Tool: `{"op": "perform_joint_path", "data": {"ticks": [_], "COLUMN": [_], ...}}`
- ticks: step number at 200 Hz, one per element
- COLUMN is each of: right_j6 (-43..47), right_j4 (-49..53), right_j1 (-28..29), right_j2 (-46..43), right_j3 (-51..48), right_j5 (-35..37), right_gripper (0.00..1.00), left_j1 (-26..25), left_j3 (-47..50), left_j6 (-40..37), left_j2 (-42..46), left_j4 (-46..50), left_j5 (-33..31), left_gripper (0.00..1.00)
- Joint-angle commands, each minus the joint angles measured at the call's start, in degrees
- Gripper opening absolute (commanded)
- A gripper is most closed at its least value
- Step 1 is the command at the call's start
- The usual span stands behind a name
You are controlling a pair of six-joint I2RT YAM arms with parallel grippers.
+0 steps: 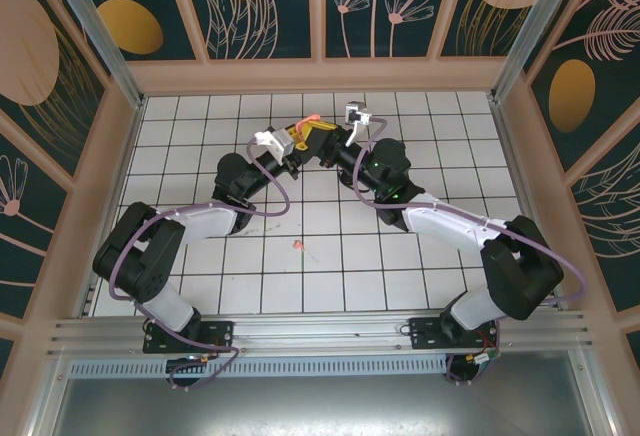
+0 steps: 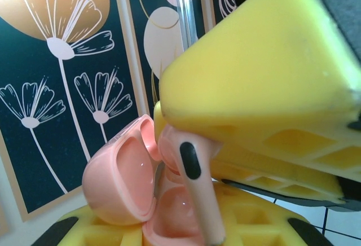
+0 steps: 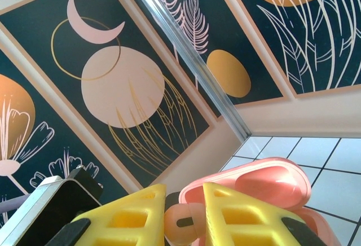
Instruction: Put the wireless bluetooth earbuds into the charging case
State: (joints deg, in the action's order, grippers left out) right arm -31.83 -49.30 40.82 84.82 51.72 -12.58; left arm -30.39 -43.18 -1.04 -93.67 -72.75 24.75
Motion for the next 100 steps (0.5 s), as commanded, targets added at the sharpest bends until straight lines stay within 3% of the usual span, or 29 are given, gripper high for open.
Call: {"op": "perform_joint_path", "data": {"ticks": [1,100], "right_j6": [-0.2,-1.4], "right_j4": [-2.4,-2.3], "right_j1": [-0.6,-1.4], "right_j2": [1.1,2.5], "right_j3": [1.6,1.8], "right_j5": [1.1,1.6], "right_gripper": [0.21,0.19], "left_j1": [-0.5,-0.7], "left_j3": [-0.1,0.0], "left_j6": [0.2,-0.2], "left_j2": [2.0,2.5], "left_j4": [-2.1,-2.1], "left_j5": [2.3,4.2], "left_gripper": [0.0,0.0]}}
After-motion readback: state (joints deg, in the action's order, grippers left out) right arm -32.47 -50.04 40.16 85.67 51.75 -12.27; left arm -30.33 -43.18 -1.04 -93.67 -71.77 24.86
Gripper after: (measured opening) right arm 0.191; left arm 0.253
